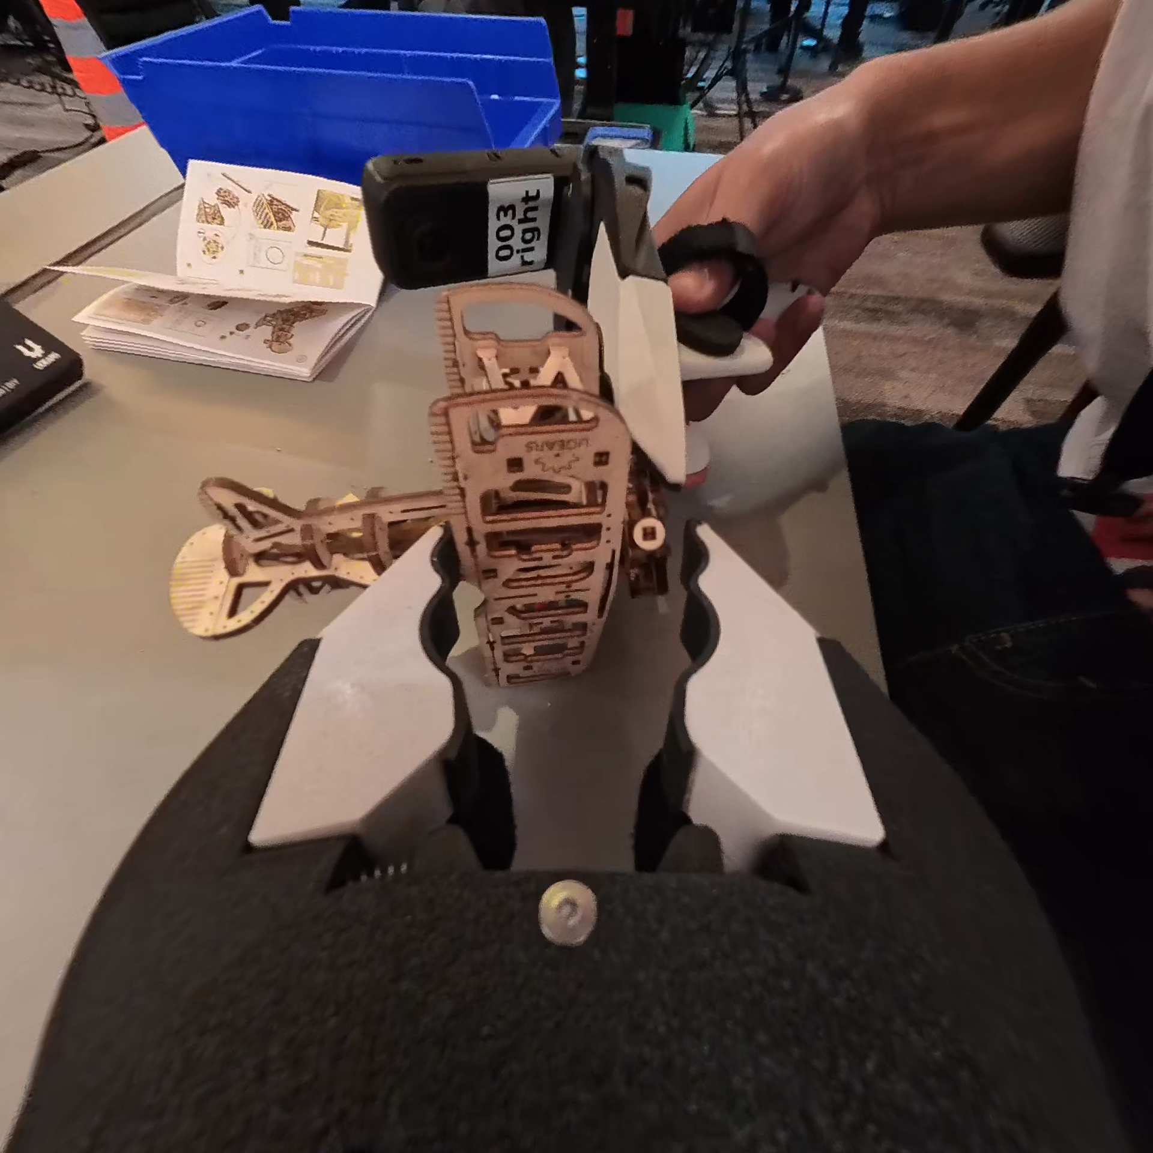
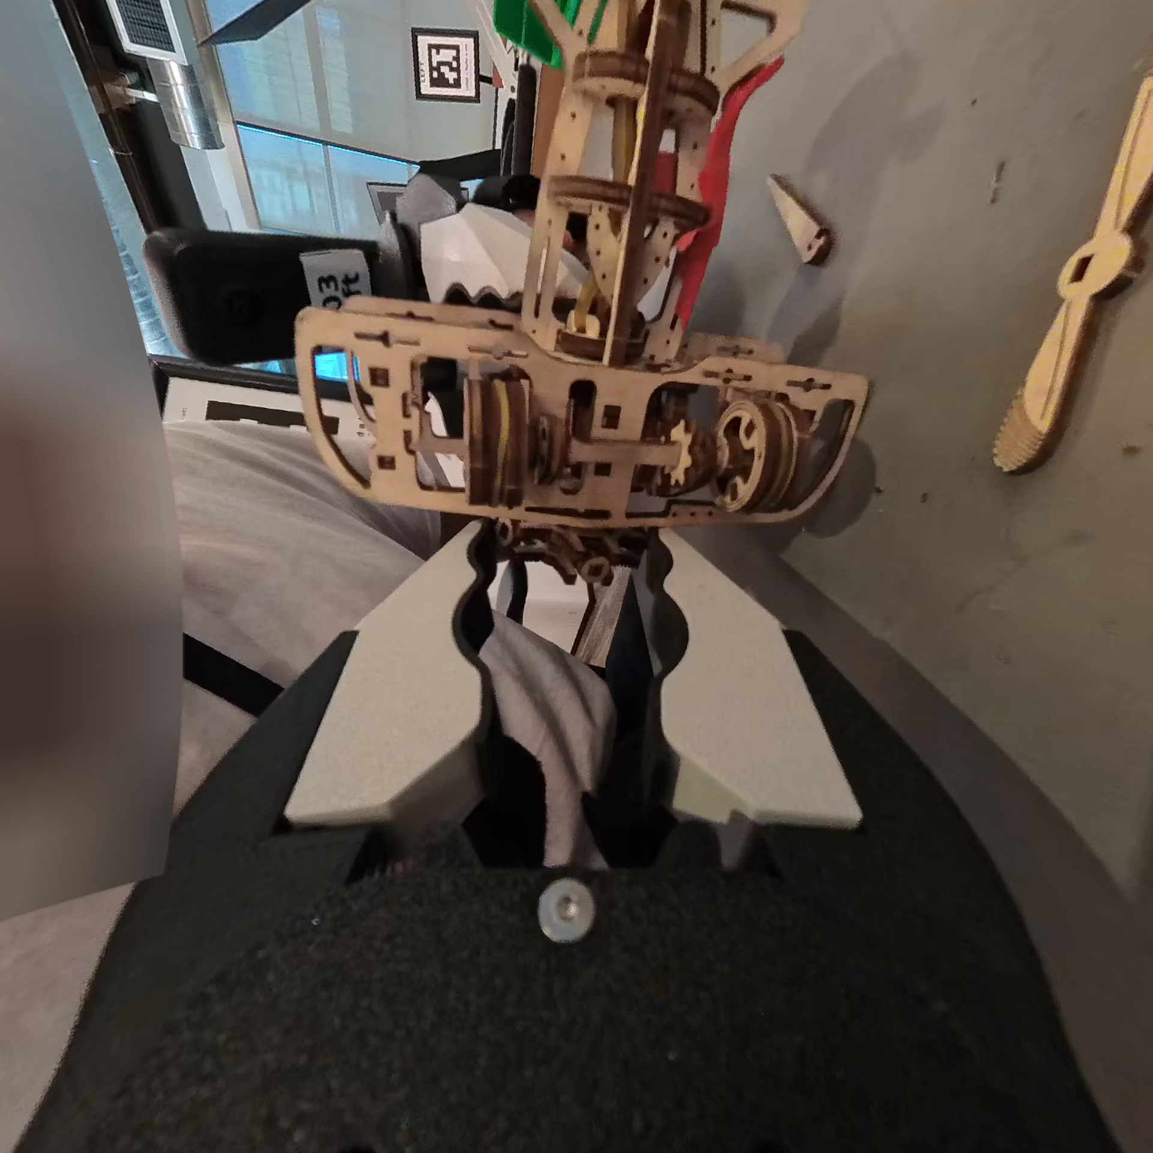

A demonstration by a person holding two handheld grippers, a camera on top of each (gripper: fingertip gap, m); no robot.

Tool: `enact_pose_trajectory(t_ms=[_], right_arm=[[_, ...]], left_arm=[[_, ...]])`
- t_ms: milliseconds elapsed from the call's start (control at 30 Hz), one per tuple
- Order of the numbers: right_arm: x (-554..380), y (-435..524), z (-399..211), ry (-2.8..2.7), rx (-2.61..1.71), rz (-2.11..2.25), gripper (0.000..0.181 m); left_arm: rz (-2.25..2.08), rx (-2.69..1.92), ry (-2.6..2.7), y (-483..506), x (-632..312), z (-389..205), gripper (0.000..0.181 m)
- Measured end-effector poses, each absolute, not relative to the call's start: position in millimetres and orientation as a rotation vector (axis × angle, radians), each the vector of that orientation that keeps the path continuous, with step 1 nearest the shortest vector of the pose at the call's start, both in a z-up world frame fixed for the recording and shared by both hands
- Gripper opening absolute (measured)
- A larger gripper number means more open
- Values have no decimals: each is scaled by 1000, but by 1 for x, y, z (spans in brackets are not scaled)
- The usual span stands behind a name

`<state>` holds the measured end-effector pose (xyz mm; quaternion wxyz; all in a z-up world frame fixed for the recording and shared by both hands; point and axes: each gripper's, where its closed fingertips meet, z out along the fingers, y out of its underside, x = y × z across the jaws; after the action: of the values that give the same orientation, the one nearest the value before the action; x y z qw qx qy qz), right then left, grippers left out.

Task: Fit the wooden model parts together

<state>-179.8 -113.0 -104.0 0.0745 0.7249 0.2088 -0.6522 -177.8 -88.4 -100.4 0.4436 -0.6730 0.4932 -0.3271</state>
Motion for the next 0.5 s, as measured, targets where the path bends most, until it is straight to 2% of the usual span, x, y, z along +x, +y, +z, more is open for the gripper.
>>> enact_pose_trajectory(t_ms=[100,500], right_arm=[[-180,-115,-105,639,2180,-1942,47],[-180,-113,-104,608,2170,-1943,46]], left_arm=[[-786,-1669,1193,-84,-175,-100,62],[-837,-1676,1169,-85,-176,-100,64]])
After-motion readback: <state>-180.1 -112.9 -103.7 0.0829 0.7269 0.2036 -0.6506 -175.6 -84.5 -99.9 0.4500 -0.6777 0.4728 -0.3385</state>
